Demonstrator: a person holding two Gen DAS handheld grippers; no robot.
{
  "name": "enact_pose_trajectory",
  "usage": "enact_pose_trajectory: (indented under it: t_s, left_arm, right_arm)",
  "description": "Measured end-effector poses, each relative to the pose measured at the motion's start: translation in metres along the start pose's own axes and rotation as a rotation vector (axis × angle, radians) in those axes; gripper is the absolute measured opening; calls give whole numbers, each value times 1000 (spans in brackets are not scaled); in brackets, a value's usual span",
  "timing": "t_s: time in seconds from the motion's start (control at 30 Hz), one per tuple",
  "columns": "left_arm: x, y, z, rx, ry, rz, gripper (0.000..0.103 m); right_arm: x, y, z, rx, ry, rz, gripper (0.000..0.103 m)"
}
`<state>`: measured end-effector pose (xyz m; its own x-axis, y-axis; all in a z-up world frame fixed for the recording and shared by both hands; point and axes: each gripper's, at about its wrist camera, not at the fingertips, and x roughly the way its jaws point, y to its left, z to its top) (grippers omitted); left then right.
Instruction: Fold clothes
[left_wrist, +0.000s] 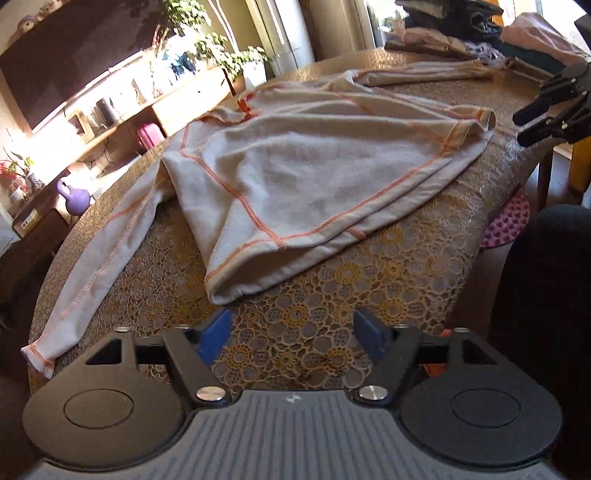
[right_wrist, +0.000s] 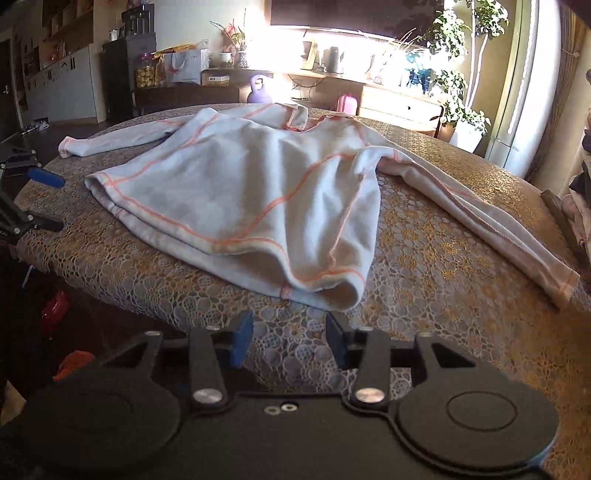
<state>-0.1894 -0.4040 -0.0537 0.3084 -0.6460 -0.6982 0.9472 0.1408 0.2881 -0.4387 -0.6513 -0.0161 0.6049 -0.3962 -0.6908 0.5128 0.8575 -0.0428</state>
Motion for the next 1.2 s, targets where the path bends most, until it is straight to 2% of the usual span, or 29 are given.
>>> enact_pose_trajectory:
  t_s: [0.1, 0.27, 0.37, 0.47, 0.6, 0.77, 0.9, 1.03, 1.2]
  left_arm:
    - [-10, -8, 4, 22, -35, 33, 78]
    - [-2, -1, 14, 38, -34, 73, 78]
    - [2, 10, 25, 18, -58, 53, 78]
    - [8, 24, 42, -13, -89, 34, 78]
    - [34, 36, 64, -62, -77, -62, 78]
    - [70, 35, 71, -99, -51, -106, 78]
    - [92, 35, 61, -143, 21, -163, 78]
    - [93, 43, 51, -234, 19, -199, 79]
    - [91, 39, 51, -236, 25, -175, 82]
  right_arm:
    - [-8, -6, -1, 0, -24, -49, 103]
    - [5, -26, 0, 59, -4, -125, 103]
    - [18, -30, 1, 67, 0, -137, 103]
    - [20, -38, 7, 119, -14, -83, 103]
    - [22, -55, 22, 212, 14, 5, 103]
    - [38, -70, 29, 386, 57, 49, 103]
    - [48, -74, 29, 474, 85, 36, 103]
    - [55, -64, 34, 450, 115, -14, 103]
    - [63, -48, 41, 391, 145, -92, 103]
